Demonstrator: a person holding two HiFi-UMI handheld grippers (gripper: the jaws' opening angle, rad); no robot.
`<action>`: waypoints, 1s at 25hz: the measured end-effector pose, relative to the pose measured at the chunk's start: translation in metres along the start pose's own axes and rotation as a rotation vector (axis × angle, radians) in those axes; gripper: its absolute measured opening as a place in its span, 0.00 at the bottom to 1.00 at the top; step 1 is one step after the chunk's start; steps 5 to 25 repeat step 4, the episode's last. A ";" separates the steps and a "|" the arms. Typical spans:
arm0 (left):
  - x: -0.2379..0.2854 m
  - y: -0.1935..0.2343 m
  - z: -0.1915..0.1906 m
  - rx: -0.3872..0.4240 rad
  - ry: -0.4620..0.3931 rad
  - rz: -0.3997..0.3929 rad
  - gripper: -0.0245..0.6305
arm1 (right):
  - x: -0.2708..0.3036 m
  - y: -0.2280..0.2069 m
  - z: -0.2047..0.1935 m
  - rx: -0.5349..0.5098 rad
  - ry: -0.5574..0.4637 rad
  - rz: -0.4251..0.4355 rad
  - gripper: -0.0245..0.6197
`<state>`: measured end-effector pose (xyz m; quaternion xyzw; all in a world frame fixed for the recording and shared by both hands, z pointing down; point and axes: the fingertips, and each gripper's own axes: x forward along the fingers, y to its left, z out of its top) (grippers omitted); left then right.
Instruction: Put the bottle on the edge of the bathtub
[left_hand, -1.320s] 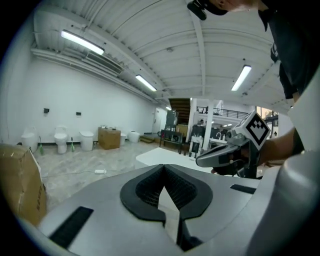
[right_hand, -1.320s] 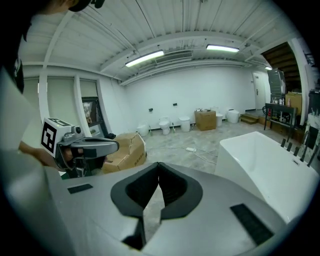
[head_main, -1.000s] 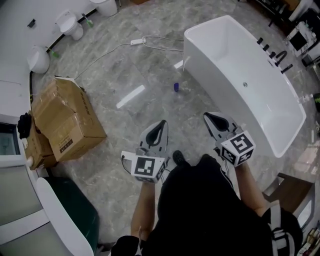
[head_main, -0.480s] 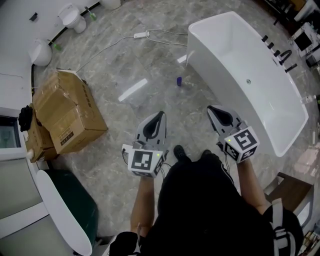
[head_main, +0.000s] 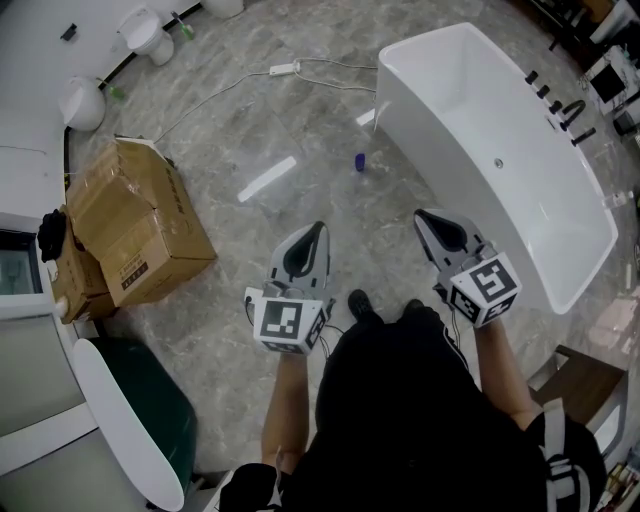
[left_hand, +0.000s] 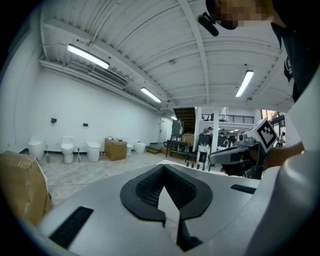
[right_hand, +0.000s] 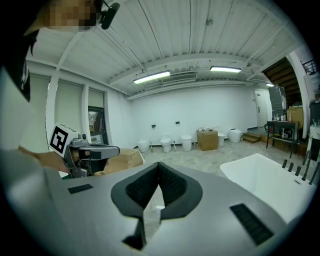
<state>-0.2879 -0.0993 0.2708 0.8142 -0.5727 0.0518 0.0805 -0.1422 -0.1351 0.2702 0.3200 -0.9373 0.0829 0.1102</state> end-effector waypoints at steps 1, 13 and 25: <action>0.000 0.001 0.000 0.000 0.000 0.003 0.06 | 0.000 0.000 0.000 0.001 0.000 -0.001 0.06; -0.001 0.002 0.000 -0.003 0.000 0.007 0.06 | 0.000 0.000 0.001 0.002 -0.002 0.001 0.06; -0.001 0.002 0.000 -0.003 0.000 0.007 0.06 | 0.000 0.000 0.001 0.002 -0.002 0.001 0.06</action>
